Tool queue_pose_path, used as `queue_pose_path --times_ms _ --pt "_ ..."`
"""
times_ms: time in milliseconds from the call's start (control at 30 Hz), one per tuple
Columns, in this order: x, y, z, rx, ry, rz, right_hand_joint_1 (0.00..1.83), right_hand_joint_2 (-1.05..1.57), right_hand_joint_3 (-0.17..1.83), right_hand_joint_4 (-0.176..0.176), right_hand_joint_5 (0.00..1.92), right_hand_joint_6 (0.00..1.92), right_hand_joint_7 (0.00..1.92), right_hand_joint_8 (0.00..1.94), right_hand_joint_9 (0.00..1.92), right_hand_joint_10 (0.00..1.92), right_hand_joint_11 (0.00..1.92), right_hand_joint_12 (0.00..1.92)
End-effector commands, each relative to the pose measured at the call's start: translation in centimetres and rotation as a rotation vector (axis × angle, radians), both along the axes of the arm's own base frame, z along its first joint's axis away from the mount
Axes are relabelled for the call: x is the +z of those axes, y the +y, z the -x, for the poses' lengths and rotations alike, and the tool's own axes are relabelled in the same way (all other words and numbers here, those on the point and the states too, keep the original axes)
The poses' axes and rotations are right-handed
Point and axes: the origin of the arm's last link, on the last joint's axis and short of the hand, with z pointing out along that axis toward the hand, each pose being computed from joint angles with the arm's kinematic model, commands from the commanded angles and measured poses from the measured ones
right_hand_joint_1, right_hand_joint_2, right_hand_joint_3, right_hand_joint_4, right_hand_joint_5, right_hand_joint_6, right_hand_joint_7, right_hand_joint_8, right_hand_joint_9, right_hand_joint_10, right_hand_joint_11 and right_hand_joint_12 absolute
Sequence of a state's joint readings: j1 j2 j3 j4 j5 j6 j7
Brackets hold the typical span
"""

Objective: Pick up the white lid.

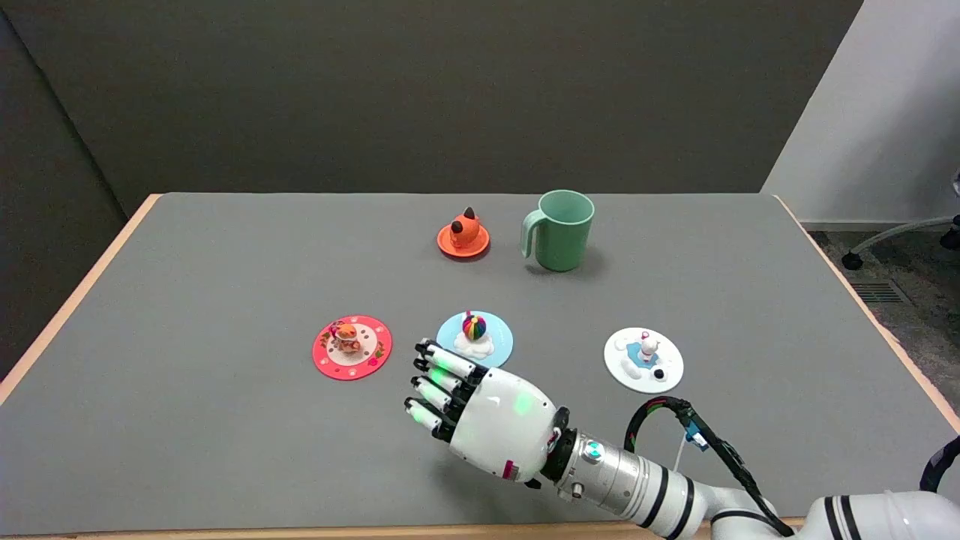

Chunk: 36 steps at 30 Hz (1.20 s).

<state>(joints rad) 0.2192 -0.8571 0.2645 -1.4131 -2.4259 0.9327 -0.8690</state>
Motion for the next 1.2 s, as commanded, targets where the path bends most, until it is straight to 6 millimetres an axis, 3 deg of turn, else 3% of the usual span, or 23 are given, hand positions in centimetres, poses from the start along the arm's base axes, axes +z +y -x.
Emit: queue_pose_path --times_ms 33,67,100,300,833,1200 --pt "0.8 -1.3 -2.3 -0.035 -0.109 0.062 1.14 1.26 0.13 0.054 0.57 1.20 0.63 1.56 0.63 0.42 0.25 1.00" --pt "0.9 -1.4 -2.5 -0.034 -0.114 0.066 1.18 1.12 0.41 0.106 0.59 0.39 0.62 1.19 0.64 0.37 0.25 0.99" --pt "1.0 -1.6 -2.8 -0.034 -0.121 0.072 0.98 0.94 0.82 0.108 0.62 0.30 0.67 0.36 0.67 0.29 0.23 1.04" --pt "1.6 -2.3 -3.7 -0.040 -0.162 0.109 0.97 0.93 0.83 0.109 0.63 0.29 0.69 0.33 0.69 0.28 0.23 1.07" --pt "4.5 -3.0 -3.9 -0.084 -0.222 0.235 0.95 0.91 0.86 0.115 0.65 0.27 0.73 0.27 0.71 0.25 0.23 1.07" --pt "8.3 -3.2 -3.9 -0.145 -0.332 0.387 0.87 0.87 0.90 0.122 0.68 0.21 0.78 0.19 0.76 0.22 0.26 1.03"
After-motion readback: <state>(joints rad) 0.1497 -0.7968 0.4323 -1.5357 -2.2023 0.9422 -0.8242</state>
